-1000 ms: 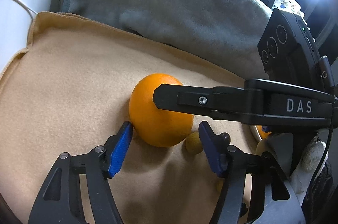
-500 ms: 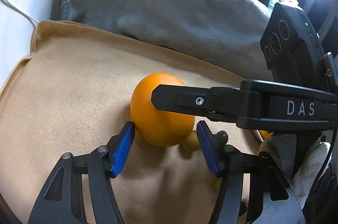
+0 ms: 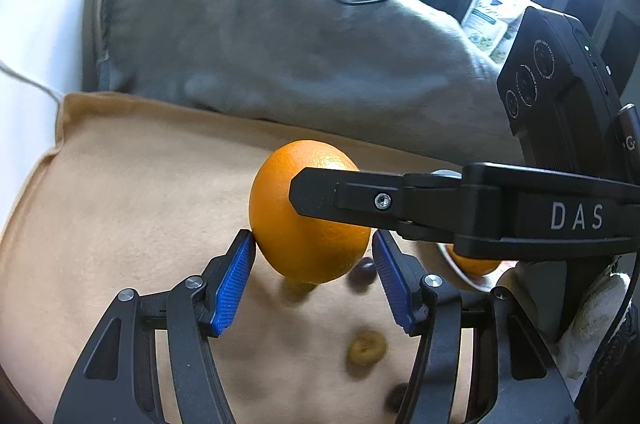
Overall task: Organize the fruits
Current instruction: 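Lift and carry the orange onto the plate with the right gripper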
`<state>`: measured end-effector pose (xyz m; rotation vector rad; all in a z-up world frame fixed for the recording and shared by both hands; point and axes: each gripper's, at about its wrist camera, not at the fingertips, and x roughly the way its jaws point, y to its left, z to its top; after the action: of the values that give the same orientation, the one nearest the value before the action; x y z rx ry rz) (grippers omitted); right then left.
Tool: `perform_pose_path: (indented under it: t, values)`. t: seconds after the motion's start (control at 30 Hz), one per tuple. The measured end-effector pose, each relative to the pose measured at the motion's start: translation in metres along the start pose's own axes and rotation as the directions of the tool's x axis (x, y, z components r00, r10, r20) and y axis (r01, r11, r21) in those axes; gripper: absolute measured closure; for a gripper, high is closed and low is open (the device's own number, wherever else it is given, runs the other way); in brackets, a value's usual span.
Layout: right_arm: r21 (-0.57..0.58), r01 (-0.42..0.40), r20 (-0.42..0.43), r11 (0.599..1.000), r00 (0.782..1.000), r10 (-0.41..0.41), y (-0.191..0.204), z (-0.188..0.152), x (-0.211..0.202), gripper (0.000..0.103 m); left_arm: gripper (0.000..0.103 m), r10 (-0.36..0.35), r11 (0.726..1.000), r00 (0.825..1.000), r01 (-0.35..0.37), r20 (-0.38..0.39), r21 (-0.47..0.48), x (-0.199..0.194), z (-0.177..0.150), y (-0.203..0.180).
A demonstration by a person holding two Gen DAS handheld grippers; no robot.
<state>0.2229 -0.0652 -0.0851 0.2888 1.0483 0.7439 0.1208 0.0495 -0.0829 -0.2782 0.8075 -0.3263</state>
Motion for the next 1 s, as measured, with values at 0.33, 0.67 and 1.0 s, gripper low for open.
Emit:
perform_pose_path:
  t: [0.33,0.67,1.0]
  values:
    - [0.020,0.014,0.060,1.000,0.998,-0.015,-0.017,-0.013,-0.045,0.038,0.044,-0.019,0.997,1.000,0.018,0.014,0.074,0.004,0.003,-0.045]
    - [0.053,0.044,0.120,0.998,0.992,-0.050,-0.047,-0.031,-0.100,0.038,0.044,-0.068,0.987,0.998,0.067,0.001,0.143,0.016,0.009,-0.096]
    - [0.122,0.073,0.184,0.990,0.978,-0.094,-0.086,-0.048,-0.152,0.038,0.044,-0.131,0.968,0.991,0.135,-0.033,0.213,0.036,0.011,-0.155]
